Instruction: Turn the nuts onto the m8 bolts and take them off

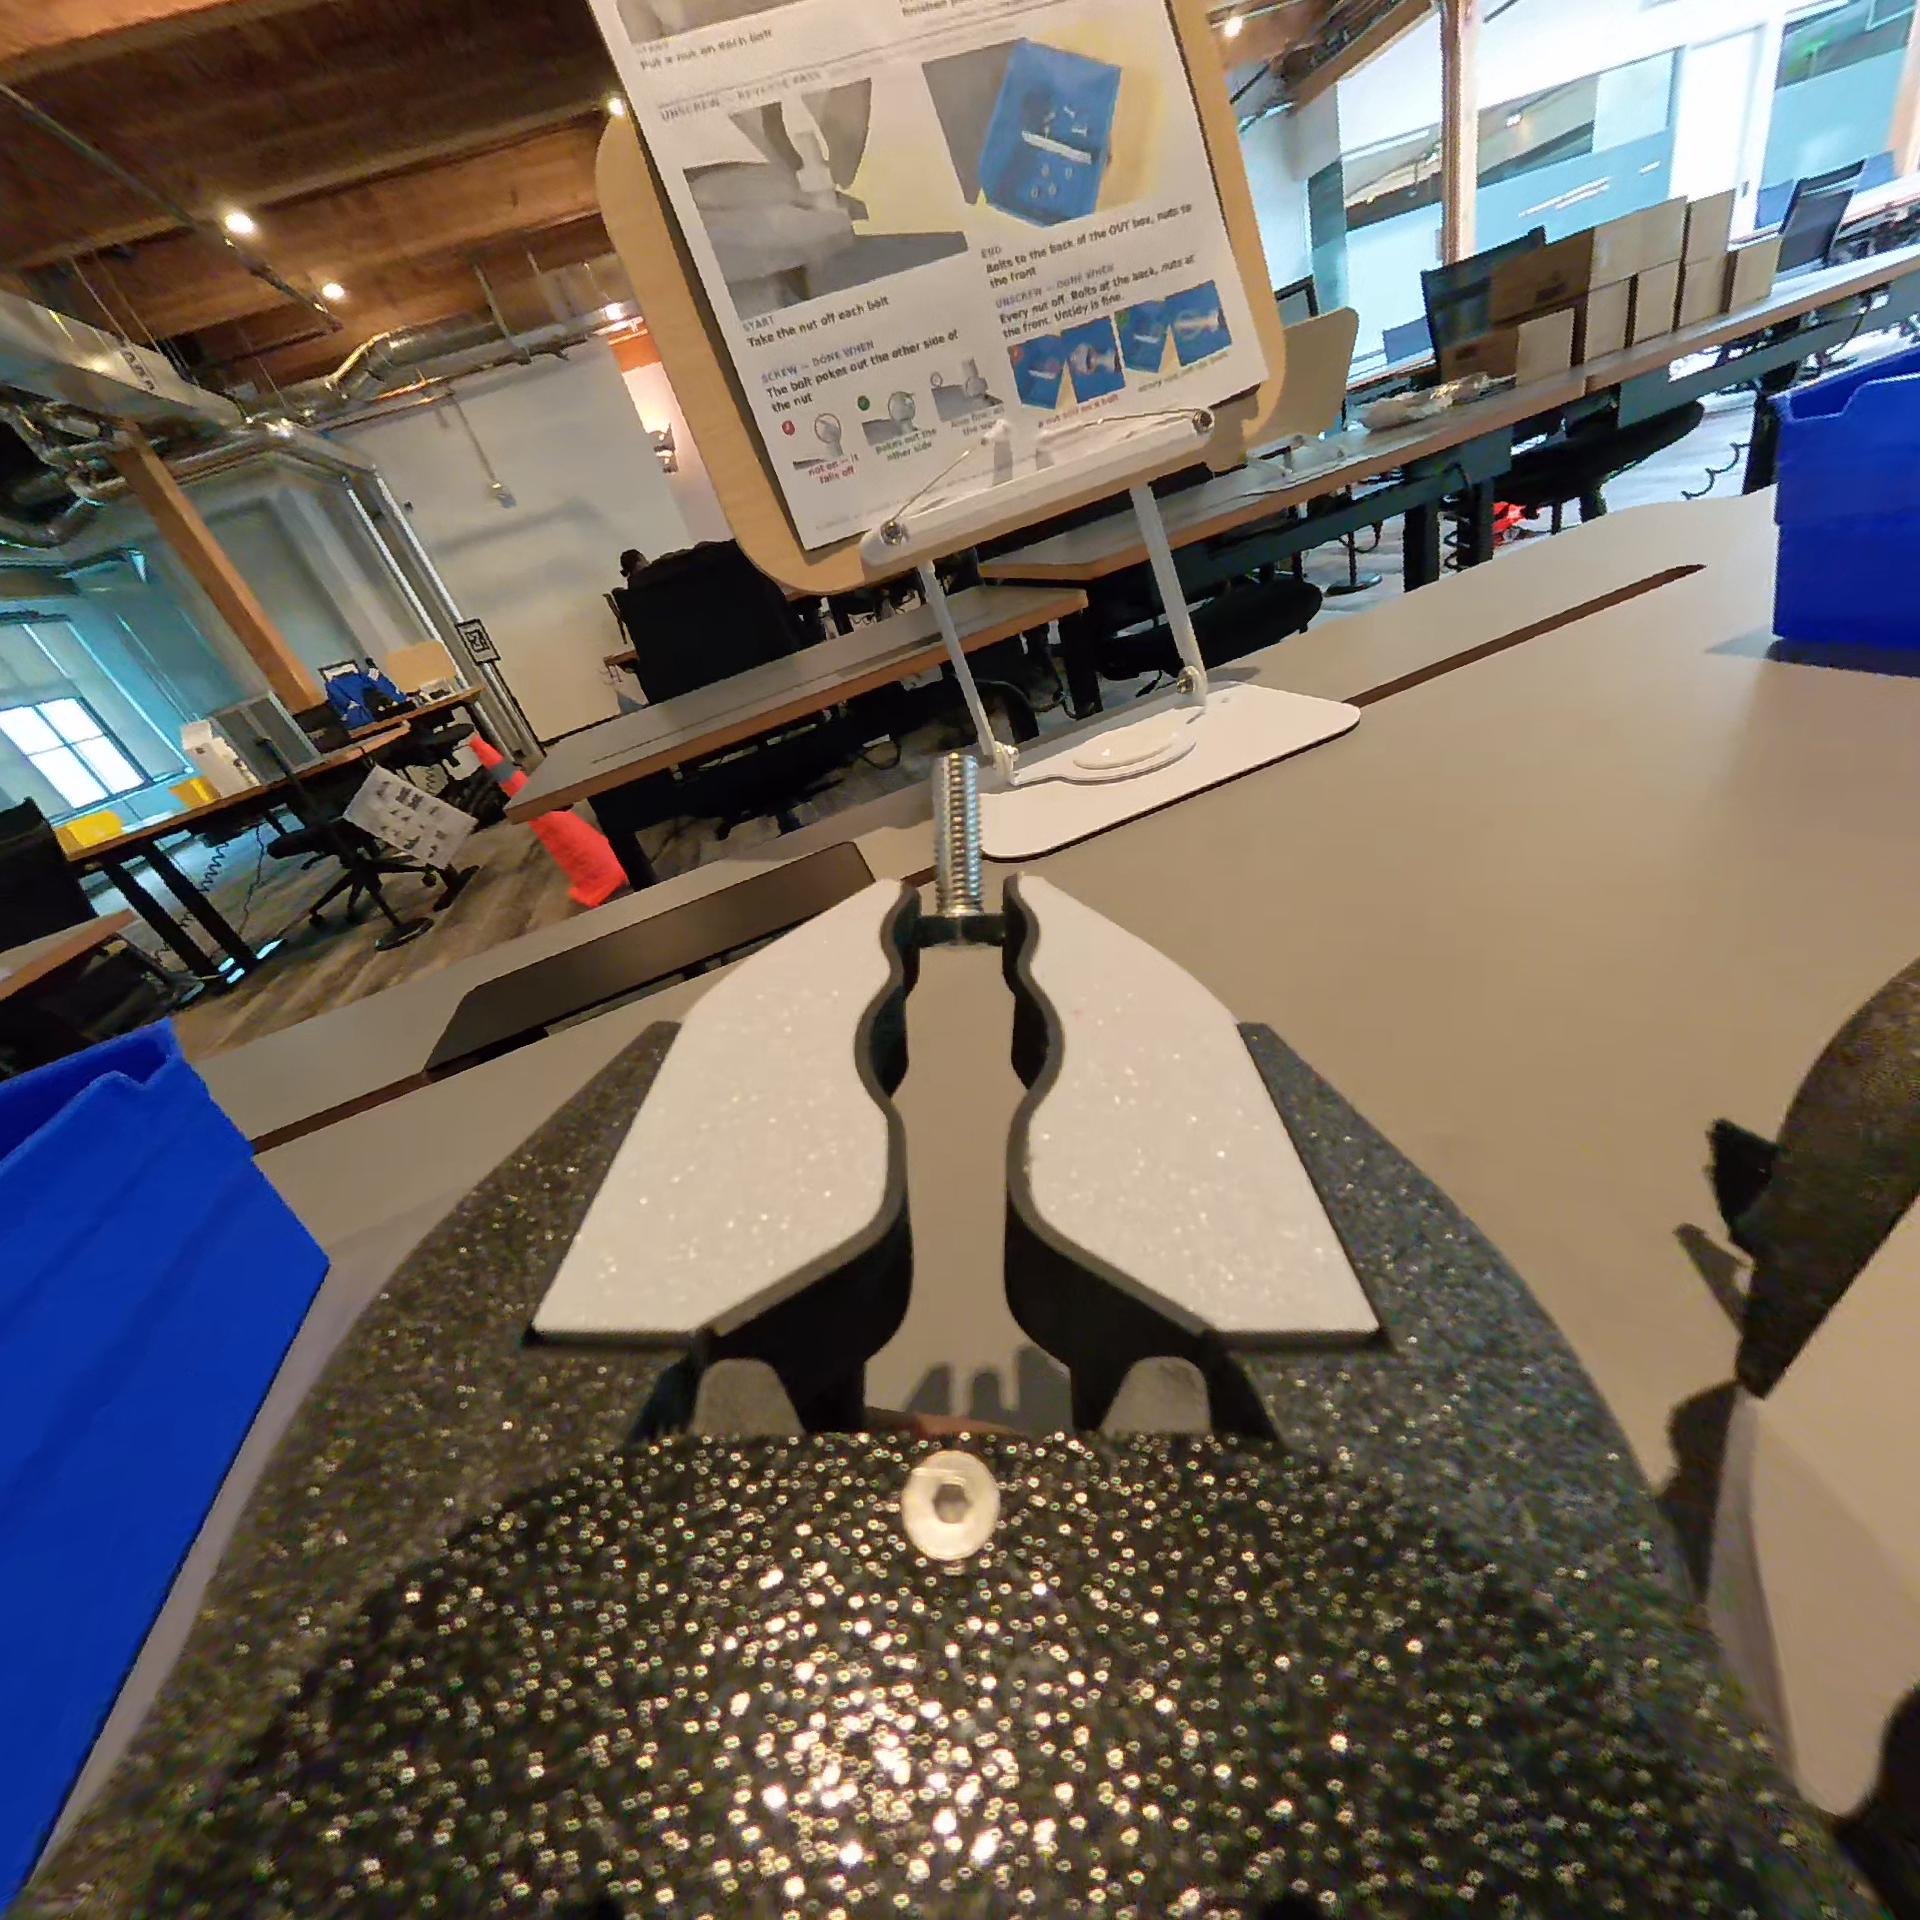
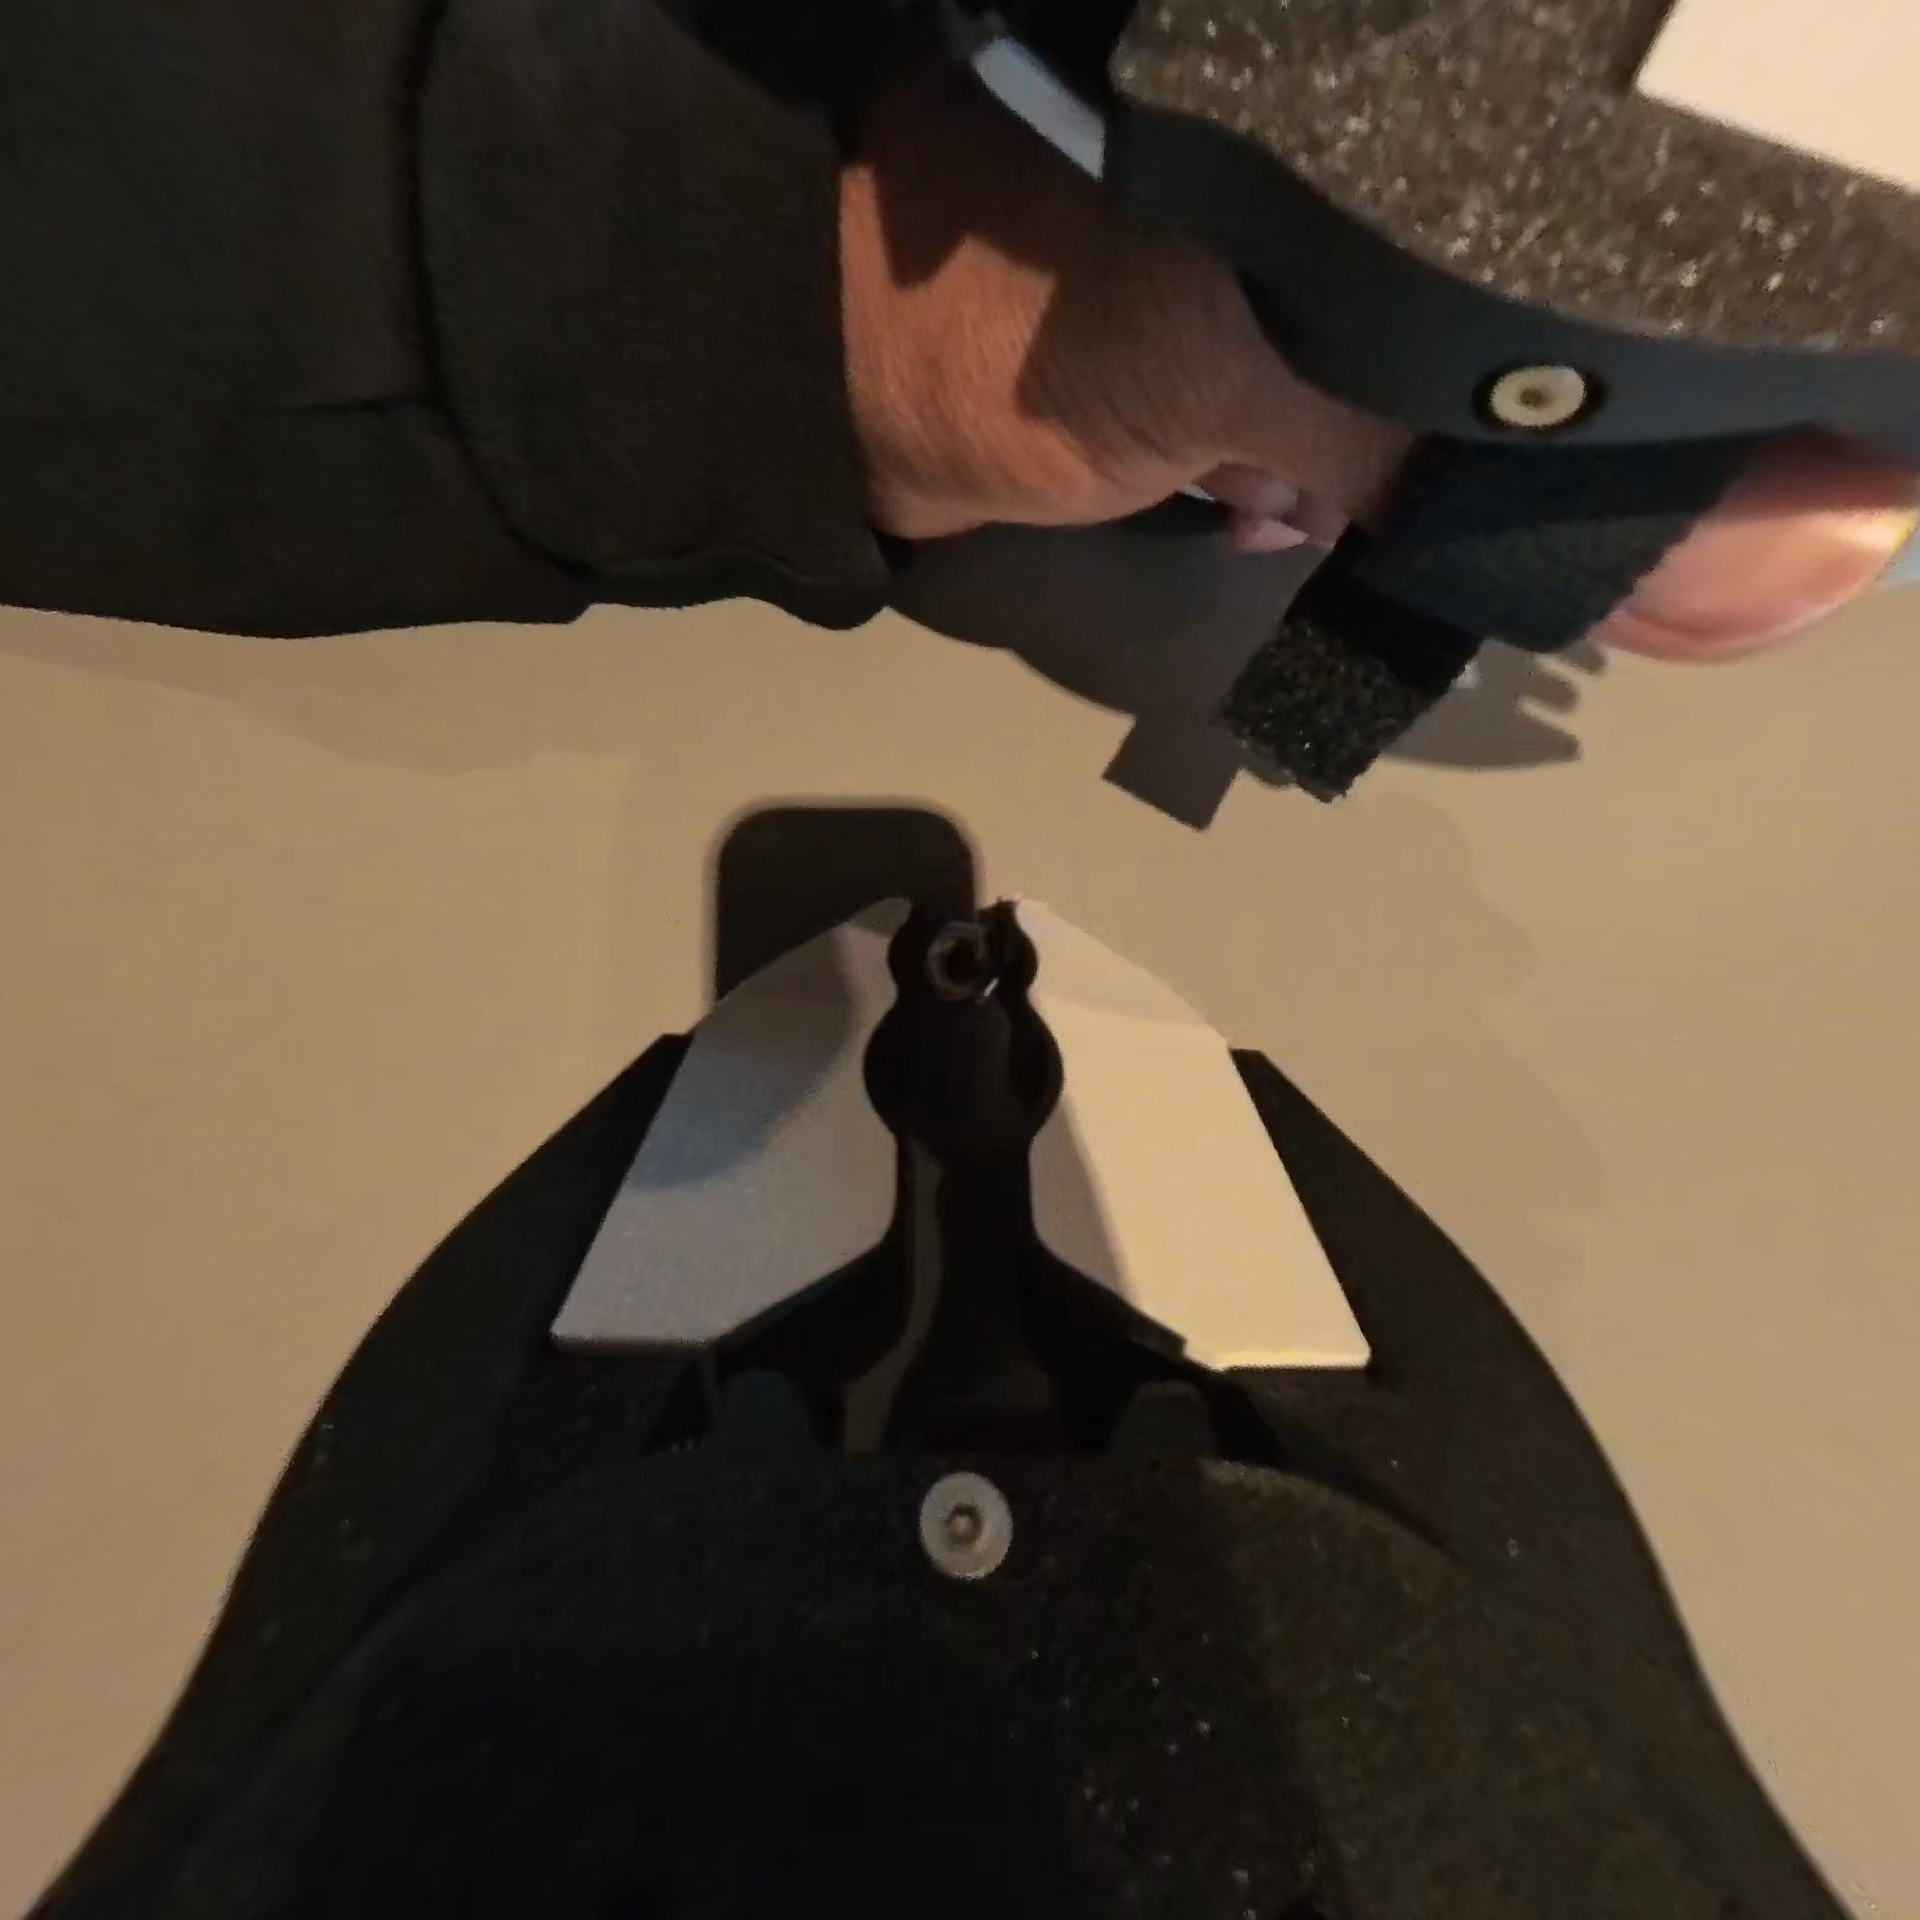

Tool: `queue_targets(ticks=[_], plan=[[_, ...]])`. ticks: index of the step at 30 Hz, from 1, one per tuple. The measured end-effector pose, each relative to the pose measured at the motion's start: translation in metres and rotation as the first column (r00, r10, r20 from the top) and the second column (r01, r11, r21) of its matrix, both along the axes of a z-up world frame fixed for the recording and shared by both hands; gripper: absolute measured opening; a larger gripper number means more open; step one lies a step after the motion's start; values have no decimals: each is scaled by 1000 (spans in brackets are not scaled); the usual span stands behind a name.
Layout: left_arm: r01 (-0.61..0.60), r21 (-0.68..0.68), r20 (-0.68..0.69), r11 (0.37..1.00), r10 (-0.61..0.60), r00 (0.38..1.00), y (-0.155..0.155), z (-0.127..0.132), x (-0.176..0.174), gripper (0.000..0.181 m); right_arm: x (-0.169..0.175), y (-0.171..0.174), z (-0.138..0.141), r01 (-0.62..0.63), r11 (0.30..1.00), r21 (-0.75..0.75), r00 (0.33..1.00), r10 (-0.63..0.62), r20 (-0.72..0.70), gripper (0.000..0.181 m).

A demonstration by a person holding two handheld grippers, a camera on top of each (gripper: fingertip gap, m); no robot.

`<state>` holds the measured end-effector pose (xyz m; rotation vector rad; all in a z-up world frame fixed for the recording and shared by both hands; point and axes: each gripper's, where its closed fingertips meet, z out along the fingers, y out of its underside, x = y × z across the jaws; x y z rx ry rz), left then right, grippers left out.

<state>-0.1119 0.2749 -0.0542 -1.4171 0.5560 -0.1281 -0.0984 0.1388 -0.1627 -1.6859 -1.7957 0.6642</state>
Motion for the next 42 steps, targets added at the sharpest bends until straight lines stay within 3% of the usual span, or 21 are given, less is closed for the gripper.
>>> queue_targets(ticks=[6, 7, 13, 17, 22, 26, 33, 37, 42], plan=[[11, -3, -20, 1000, -11, 1000, -1, -2, 3, 15, 1, 3, 0, 29, 1000, 4, 1000, -29, 1, 9], [13, -4, -23, 1000, -13, 1000, -1, -2, 4, 15, 2, 4, 0, 33, 999, 9, 999, -33, -2, 0], [25, -8, -27, 1000, -25, 999, -1, -3, 6, 14, 2, 6, 4, 46, 999, 25, 998, -46, -33, 0], [30, -11, -22, 999, -30, 999, -1, -2, 6, 14, 7, 14, 21, 98, 995, -20, 984, -100, -145, 14], [40, -17, -24, 999, -41, 999, -2, -3, 7, 14, 39, 26, 29, 158, 985, -72, 968, -169, -187, 22], [53, -23, -40, 998, -54, 998, -2, -5, 11, 14, 55, 19, 22, 149, 986, -78, 975, -160, -158, 24], [68, -17, -78, 998, -69, 995, -6, -8, 18, 14, 49, 15, 4, 127, 991, 43, 992, -126, -23, 26], [71, -13, -99, 997, -72, 992, -6, -9, 20, 14, 44, 14, 3, 145, 988, 43, 989, -145, -18, 26], [77, -4, -125, 997, -77, 989, -8, -10, 23, 14, 41, 11, 2, 148, 989, 27, 989, -148, -7, 14]])
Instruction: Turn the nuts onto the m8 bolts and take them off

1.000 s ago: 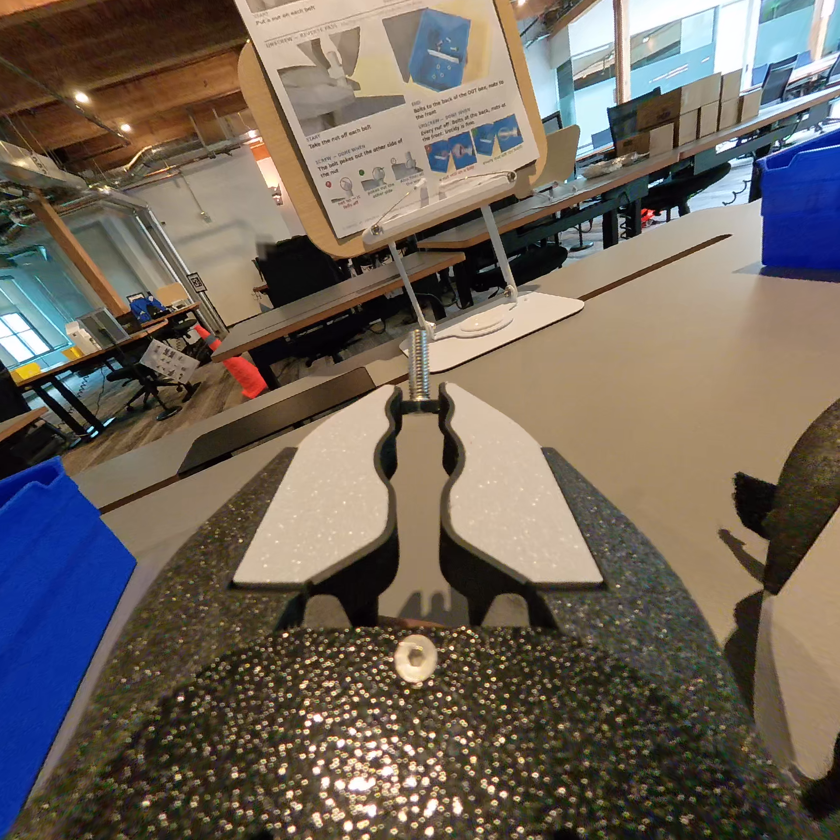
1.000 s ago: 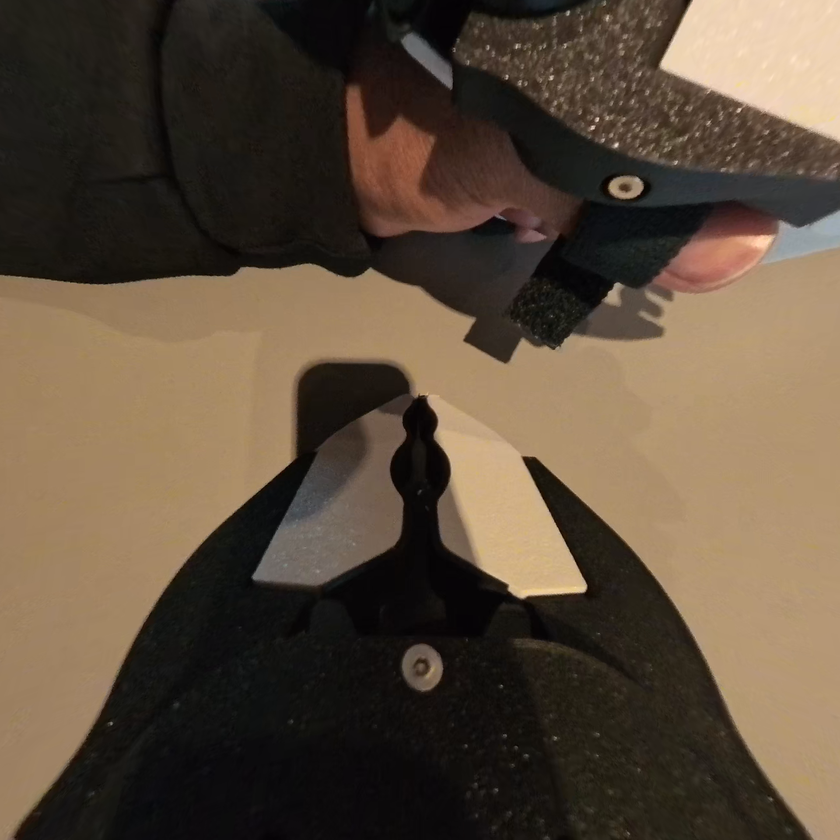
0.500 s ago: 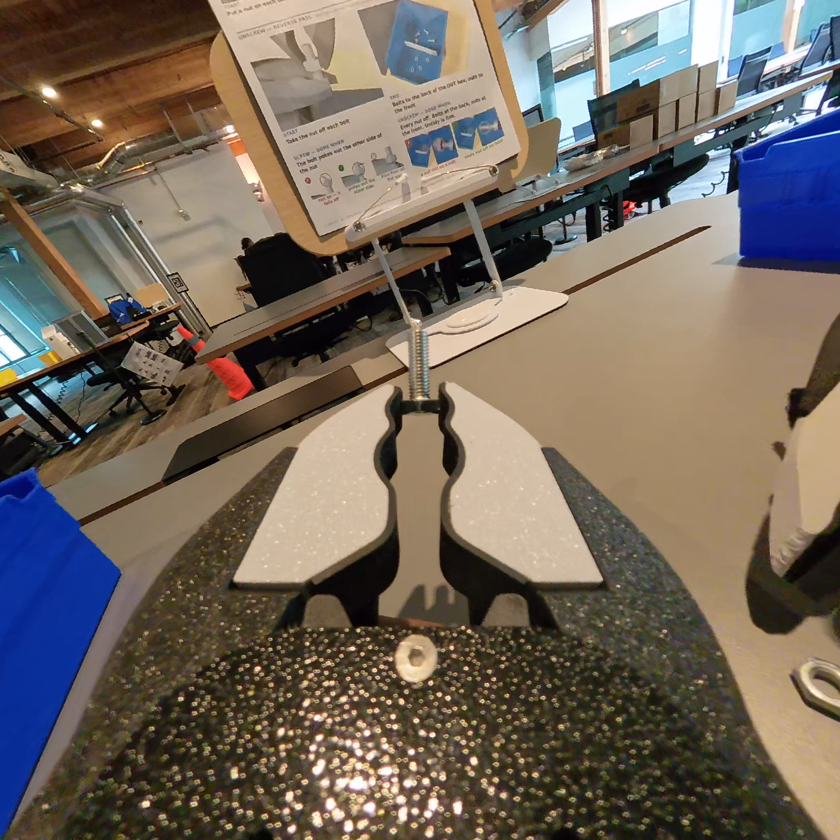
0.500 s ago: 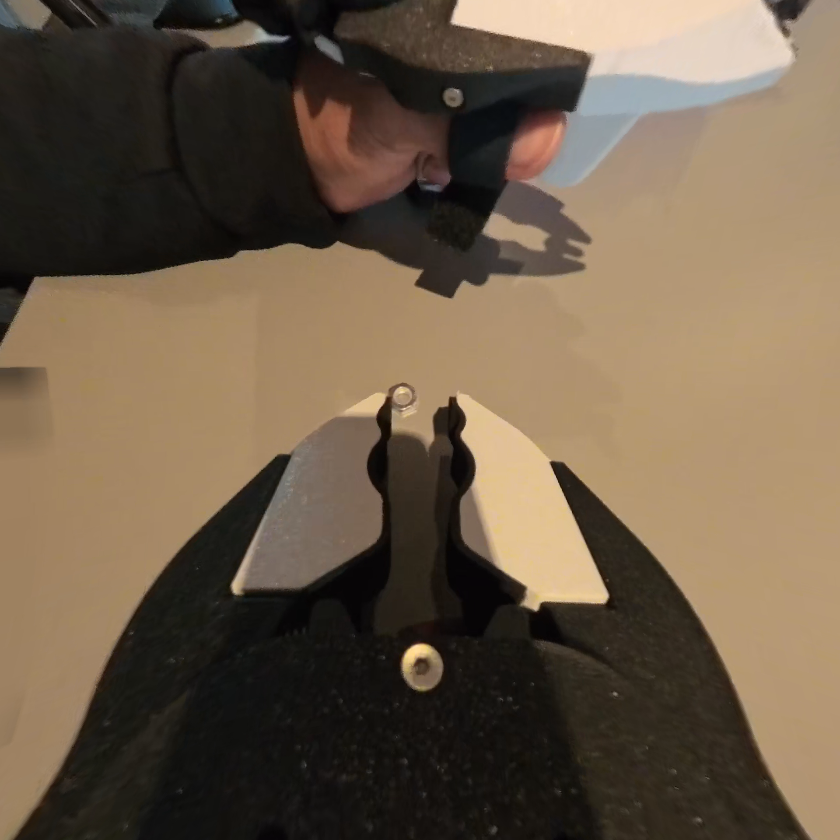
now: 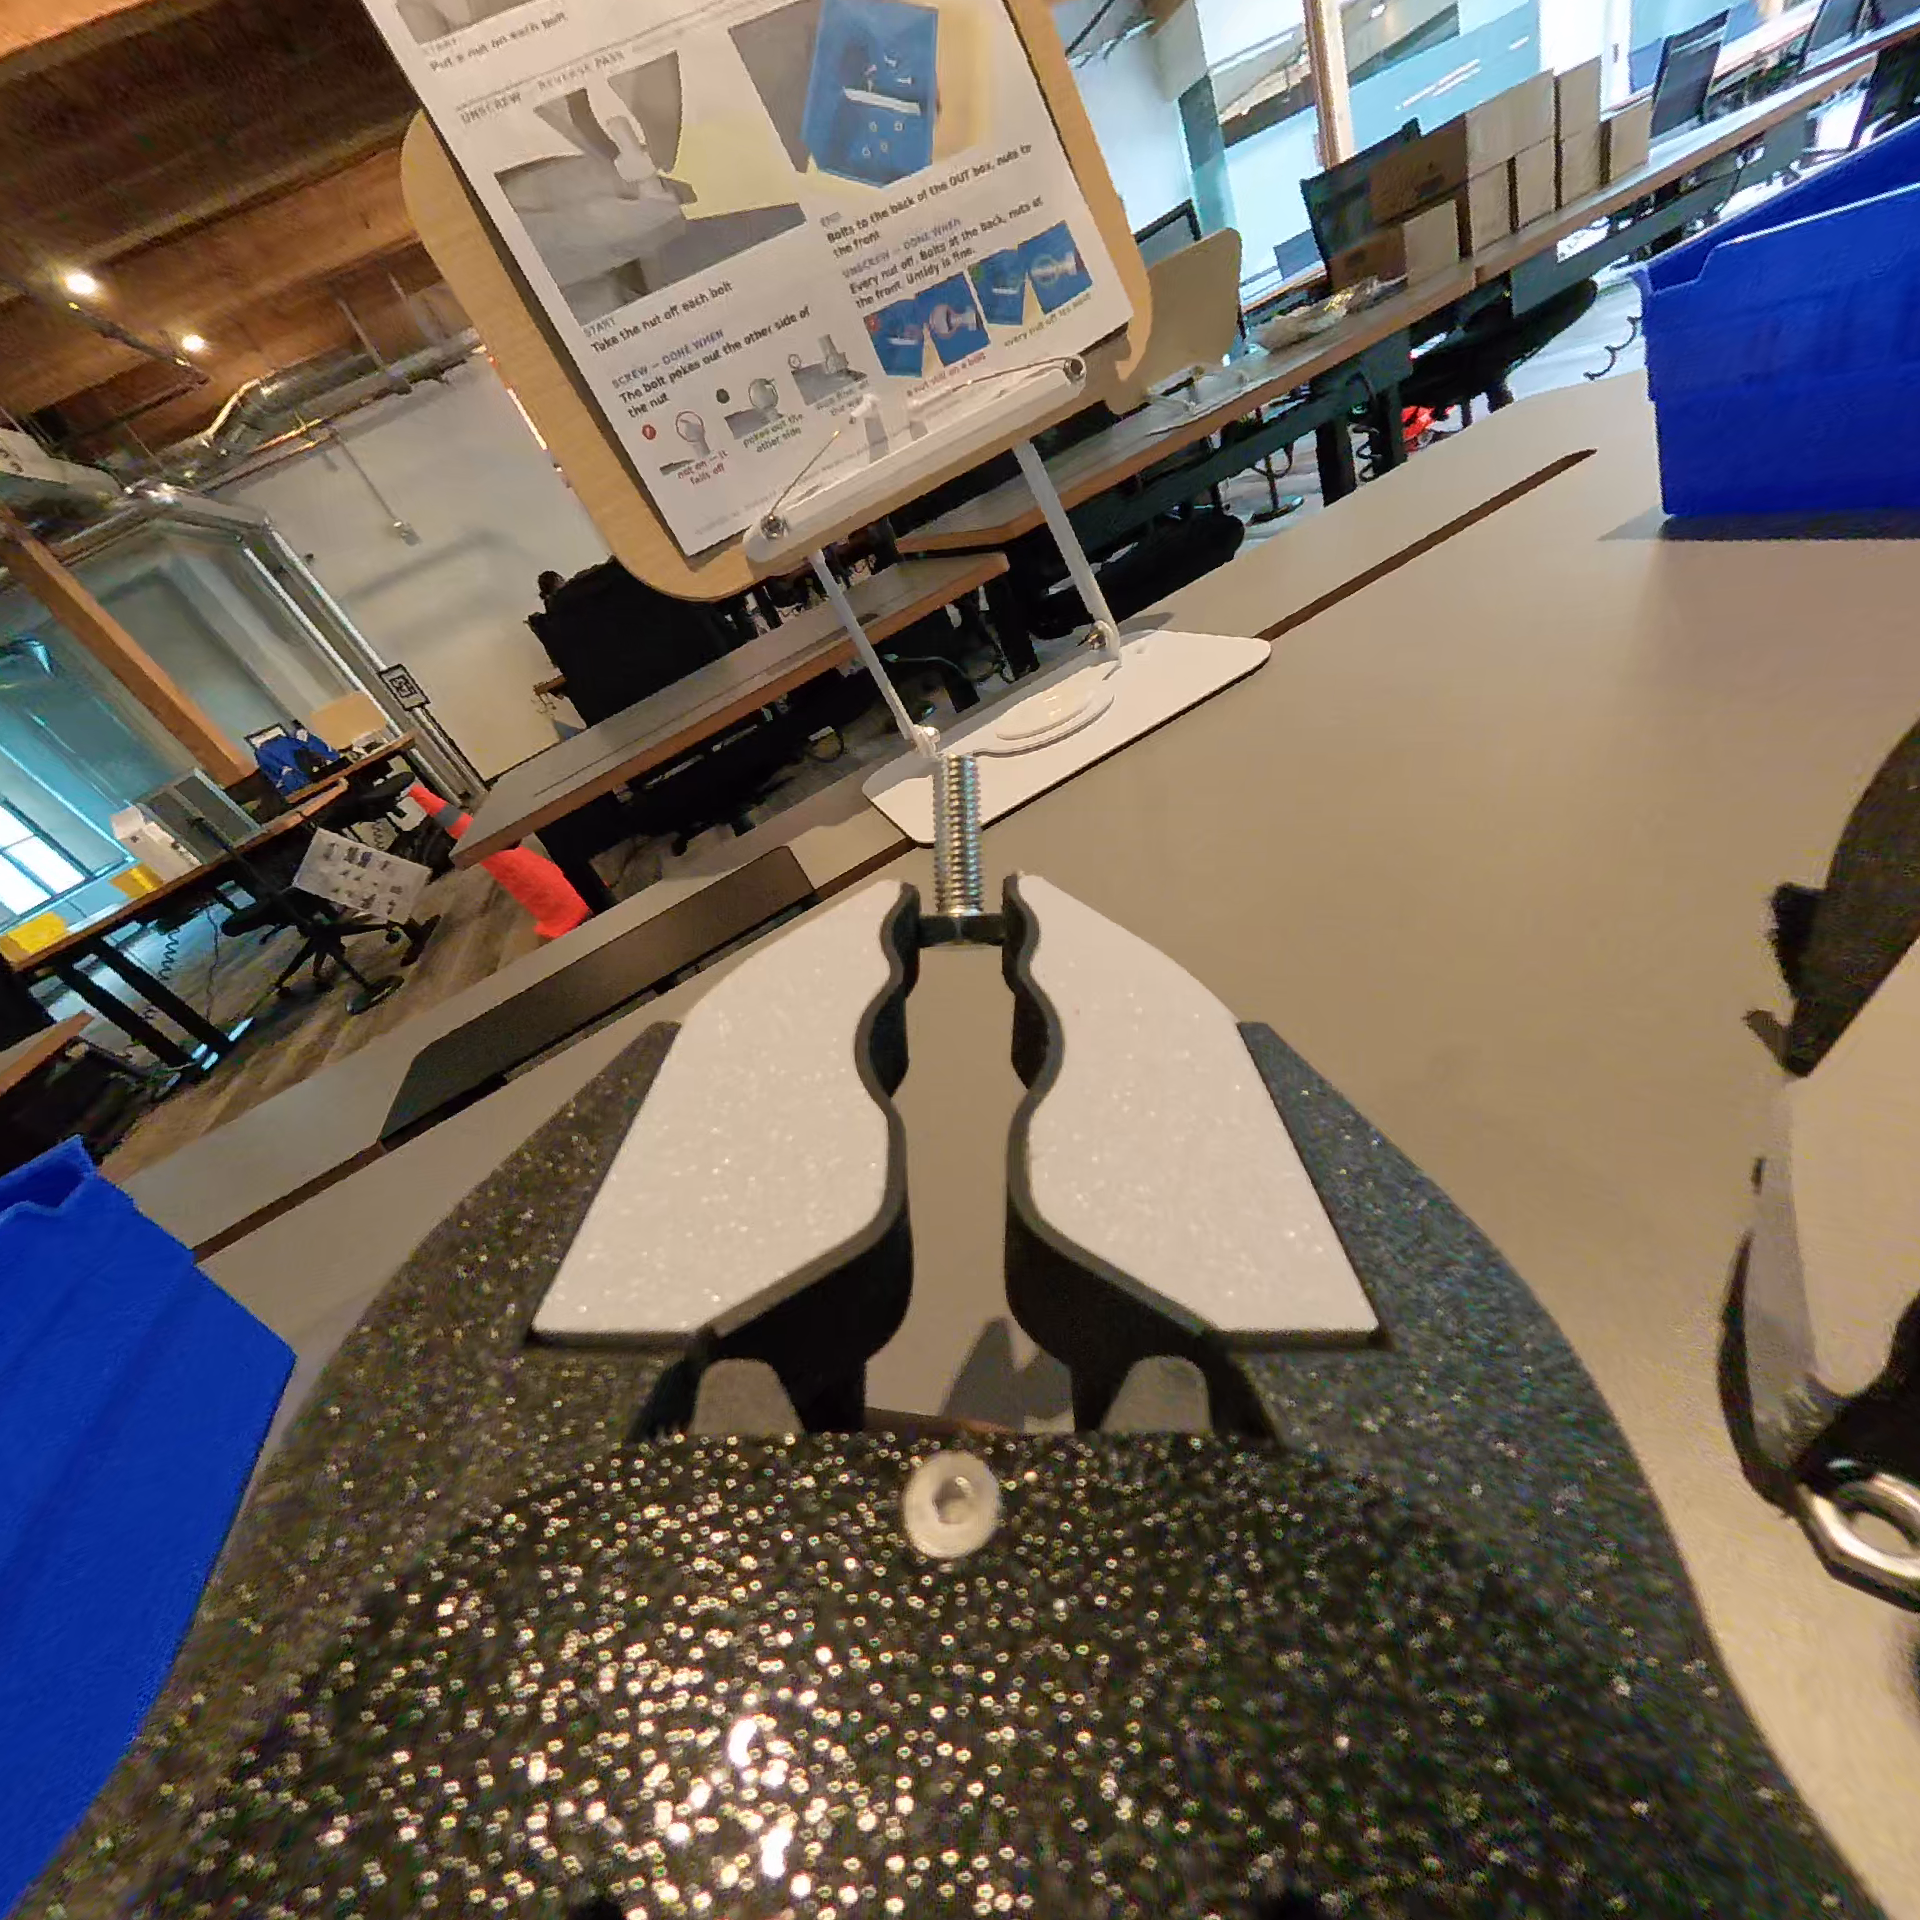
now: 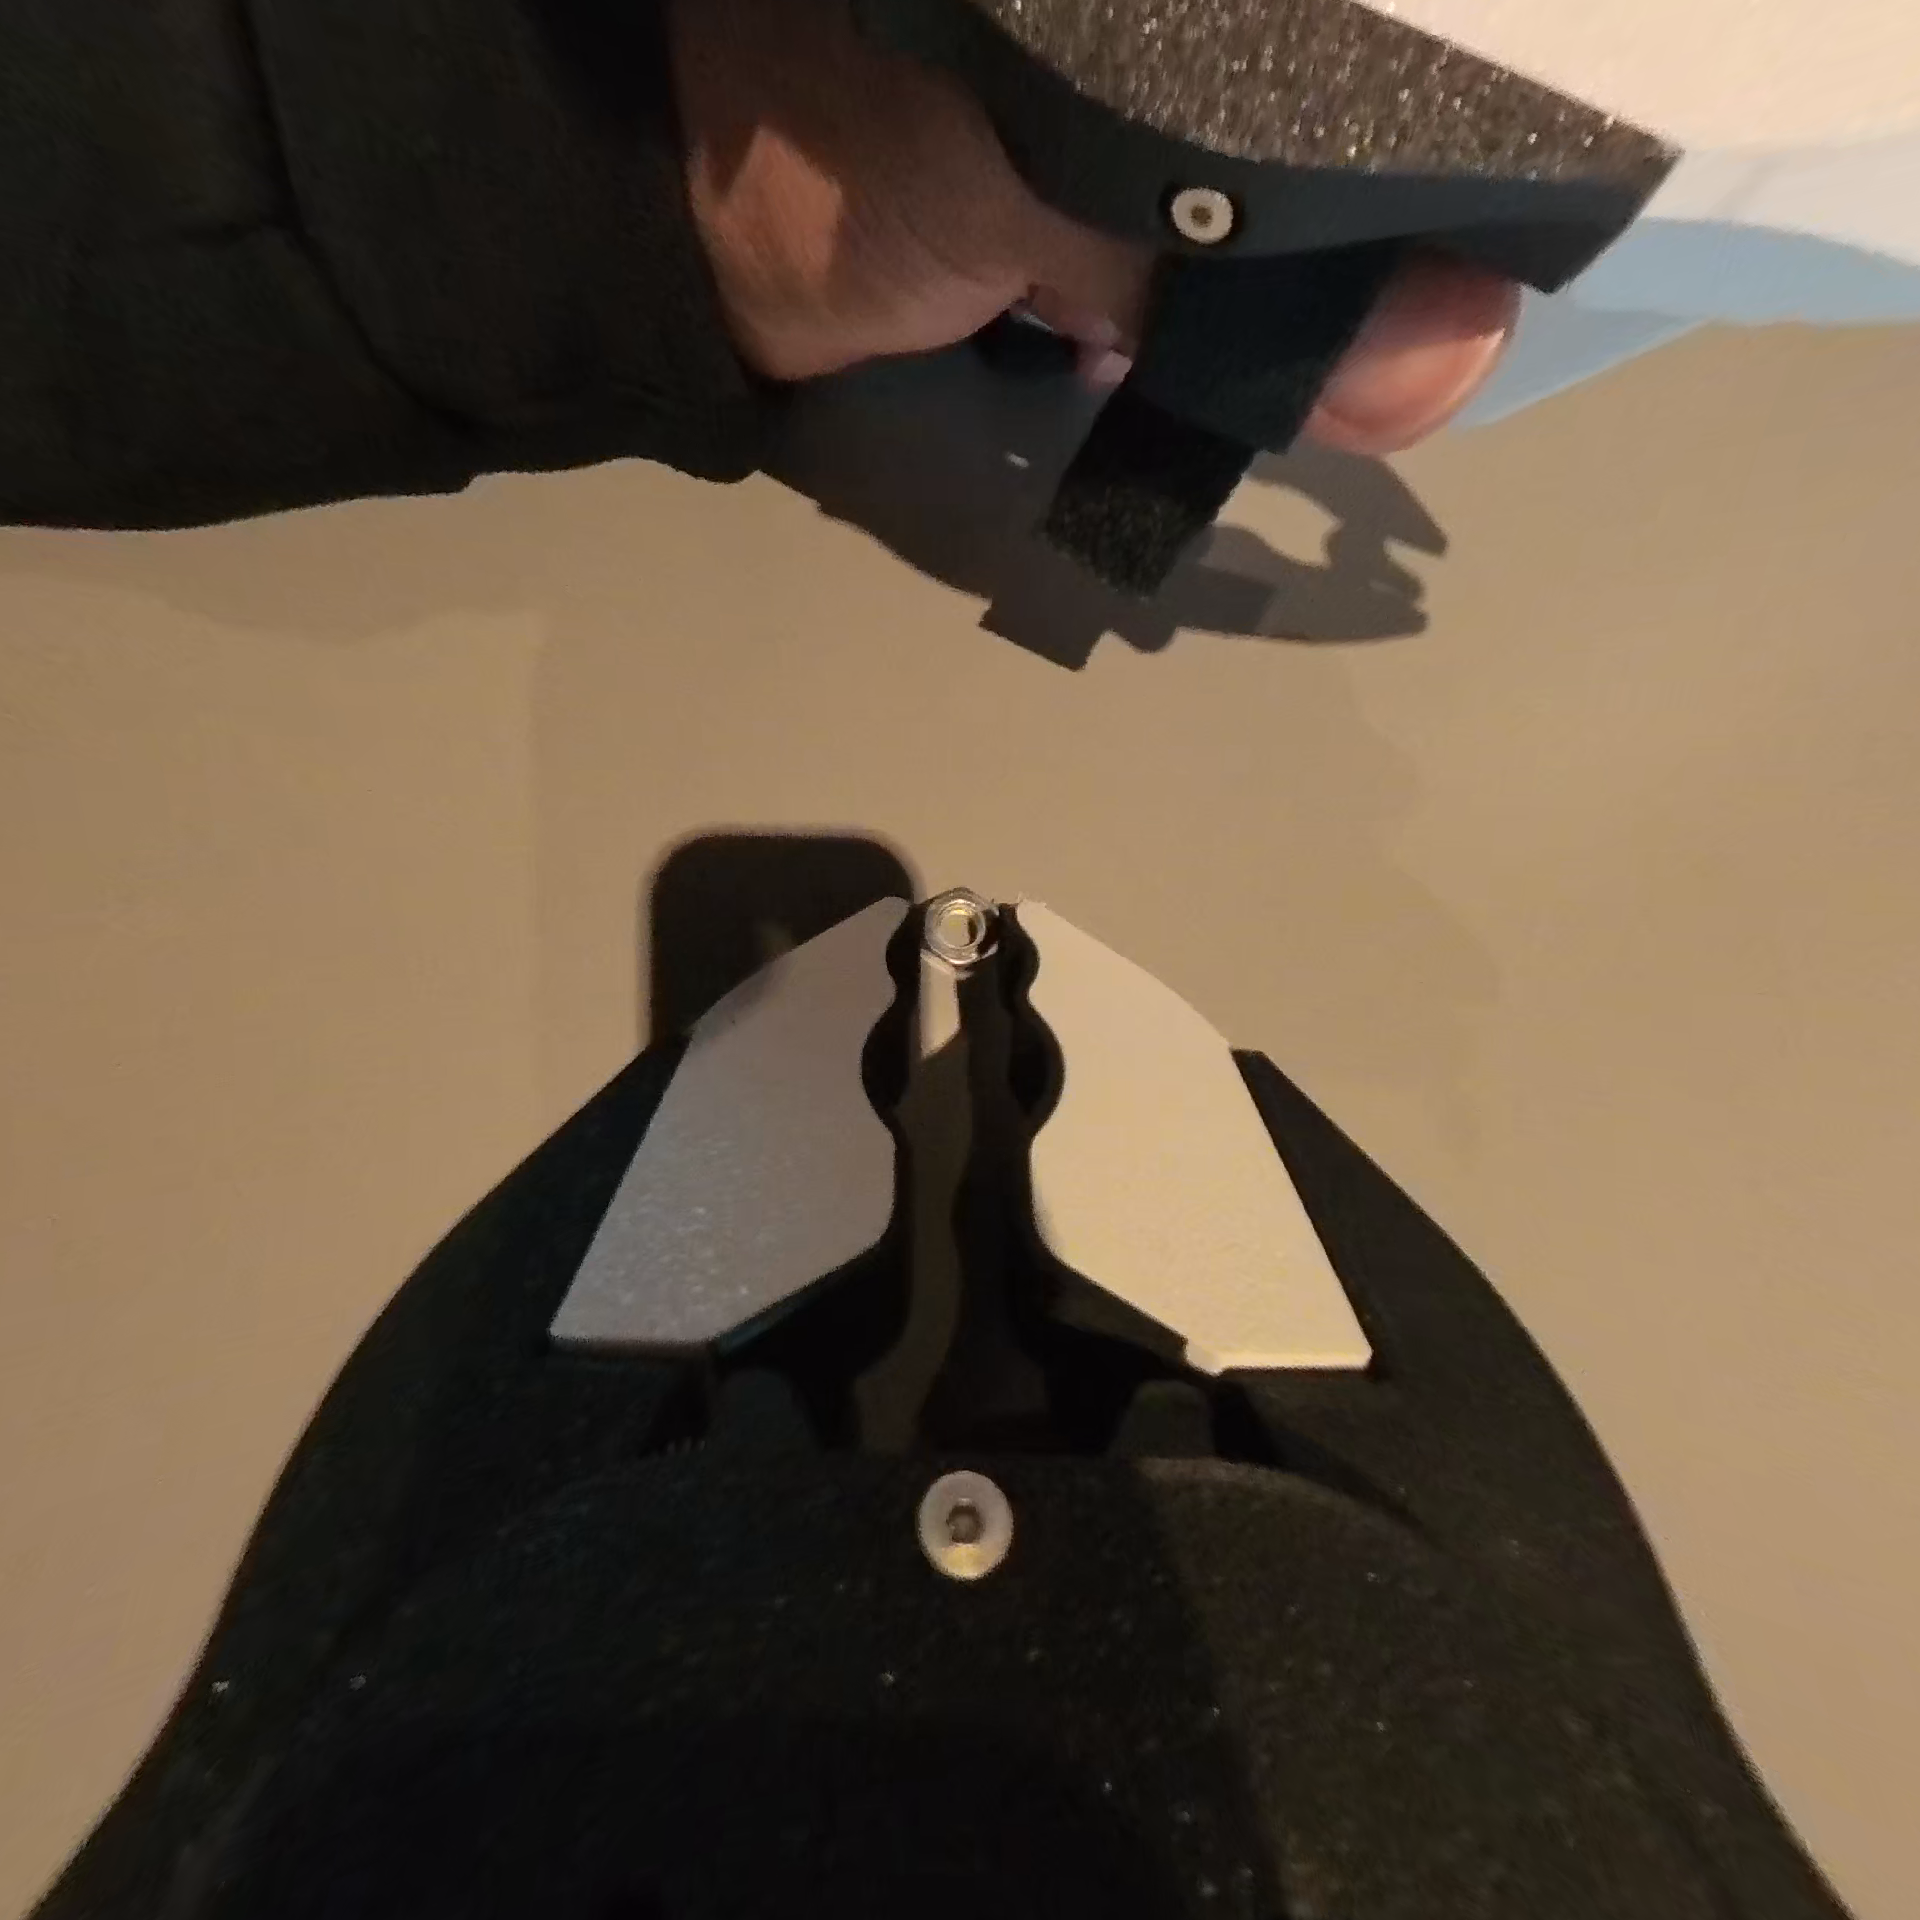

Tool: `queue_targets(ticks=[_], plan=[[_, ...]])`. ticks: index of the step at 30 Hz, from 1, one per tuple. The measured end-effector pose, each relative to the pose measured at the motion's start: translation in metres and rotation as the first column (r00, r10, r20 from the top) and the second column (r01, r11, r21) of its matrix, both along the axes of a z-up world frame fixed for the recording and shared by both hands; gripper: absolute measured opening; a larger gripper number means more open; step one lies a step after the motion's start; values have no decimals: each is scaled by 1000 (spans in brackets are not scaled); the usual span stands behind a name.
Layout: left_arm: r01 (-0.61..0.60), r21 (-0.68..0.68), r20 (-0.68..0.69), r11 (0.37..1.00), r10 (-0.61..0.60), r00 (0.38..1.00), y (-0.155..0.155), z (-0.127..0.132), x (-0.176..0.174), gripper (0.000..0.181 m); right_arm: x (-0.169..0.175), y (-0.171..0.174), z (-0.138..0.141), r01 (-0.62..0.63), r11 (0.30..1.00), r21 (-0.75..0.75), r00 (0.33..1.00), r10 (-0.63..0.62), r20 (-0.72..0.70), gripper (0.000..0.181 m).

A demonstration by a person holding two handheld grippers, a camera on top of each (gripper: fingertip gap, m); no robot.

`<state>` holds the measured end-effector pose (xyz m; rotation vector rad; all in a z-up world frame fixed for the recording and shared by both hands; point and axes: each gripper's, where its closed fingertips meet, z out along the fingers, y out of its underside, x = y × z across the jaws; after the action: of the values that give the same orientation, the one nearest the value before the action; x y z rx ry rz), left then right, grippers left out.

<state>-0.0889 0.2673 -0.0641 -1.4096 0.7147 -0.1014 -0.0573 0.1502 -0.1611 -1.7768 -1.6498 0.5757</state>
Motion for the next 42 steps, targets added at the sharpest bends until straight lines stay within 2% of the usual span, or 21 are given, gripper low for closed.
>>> queue_targets(ticks=[6, 10, 12, 15, 18, 21, 23, 29, 42], plan=[[14, 40, -32, 999, -13, 999, -4, 3, 3, 14, 0, 5, 3, 23, 999, 28, 1000, -22, -22, 13], [26, 98, -105, 995, -15, 994, -10, 5, 10, 15, 6, 19, 35, 75, 997, 24, 973, -68, -220, 13], [39, 133, -172, 990, -16, 985, -14, 4, 17, 14, 15, 22, 65, 87, 995, 43, 923, -65, -379, 13], [85, 194, -303, 977, -23, 953, -24, 0, 36, 14, 38, 19, 106, 108, 990, 95, 812, -33, -583, 13], [177, 252, -360, 951, -78, 930, -41, 3, 60, 14, 57, 14, 121, 133, 984, 120, 748, -21, -664, 13], [304, 295, -373, 906, -184, 909, -67, 9, 83, 14, 69, 7, 131, 90, 995, 39, 676, -32, -737, 13], [349, 313, -384, 883, -218, 897, -78, 12, 92, 15, 76, 5, 135, 80, 996, 32, 648, -27, -761, 13], [431, 341, -395, 835, -288, 872, -100, 17, 110, 15, 81, -6, 137, 72, 995, 75, 634, 13, -773, 13], [429, 349, -317, 834, -325, 891, -105, 28, 110, 14, 79, -15, 148, 66, 992, 106, 591, 46, -806, 13]])
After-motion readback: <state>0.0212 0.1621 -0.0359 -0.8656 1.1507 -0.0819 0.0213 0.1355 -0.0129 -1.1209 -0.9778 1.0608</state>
